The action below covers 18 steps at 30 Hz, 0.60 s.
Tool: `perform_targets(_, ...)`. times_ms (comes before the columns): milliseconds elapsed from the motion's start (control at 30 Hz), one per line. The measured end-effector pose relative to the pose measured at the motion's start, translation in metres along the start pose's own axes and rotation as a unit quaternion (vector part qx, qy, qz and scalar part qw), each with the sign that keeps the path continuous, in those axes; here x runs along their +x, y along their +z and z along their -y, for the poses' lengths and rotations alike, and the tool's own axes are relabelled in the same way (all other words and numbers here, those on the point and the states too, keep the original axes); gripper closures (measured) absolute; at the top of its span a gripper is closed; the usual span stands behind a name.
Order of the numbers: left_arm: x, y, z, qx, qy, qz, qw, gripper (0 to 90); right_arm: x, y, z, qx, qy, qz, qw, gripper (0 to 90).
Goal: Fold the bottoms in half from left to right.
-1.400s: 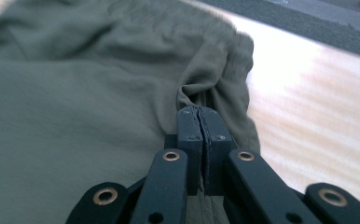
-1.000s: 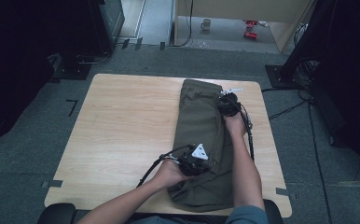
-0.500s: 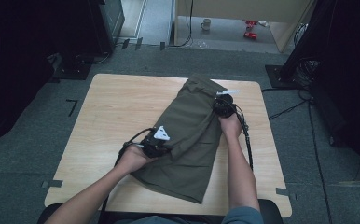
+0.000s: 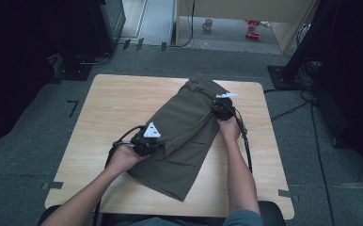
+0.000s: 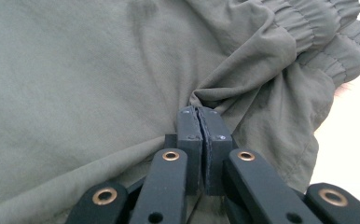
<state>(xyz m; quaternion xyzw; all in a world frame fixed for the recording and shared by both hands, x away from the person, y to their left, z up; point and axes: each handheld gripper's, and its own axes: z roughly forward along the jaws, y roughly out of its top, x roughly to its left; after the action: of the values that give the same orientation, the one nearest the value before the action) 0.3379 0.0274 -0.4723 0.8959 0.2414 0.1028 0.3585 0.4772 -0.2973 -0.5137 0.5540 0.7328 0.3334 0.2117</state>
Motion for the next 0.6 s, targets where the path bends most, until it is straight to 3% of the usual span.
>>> perform_targets(133, -0.021, -0.010, -0.010, -0.021, 0.015, 0.011, 0.9996, 89.0, 0.001, 0.000, 0.000, 0.001, -0.001, 0.004, 1.0000, 88.0)
perform_targets(300, -0.045, -0.017, -0.029, -0.030, 0.036, 0.030, 0.9984, 89.1, 0.002, 0.000, 0.000, 0.001, -0.002, 0.006, 1.0000, 88.1)
perform_targets(467, -0.065, -0.015, -0.044, -0.038, 0.043, 0.051, 0.9970, 89.1, 0.002, 0.000, 0.000, 0.000, -0.001, 0.006, 1.0000, 88.1)
perform_targets(600, -0.079, -0.004, -0.050, -0.033, 0.043, 0.068, 0.9962, 88.9, 0.003, 0.000, 0.000, -0.001, 0.000, 0.009, 1.0000, 88.1)
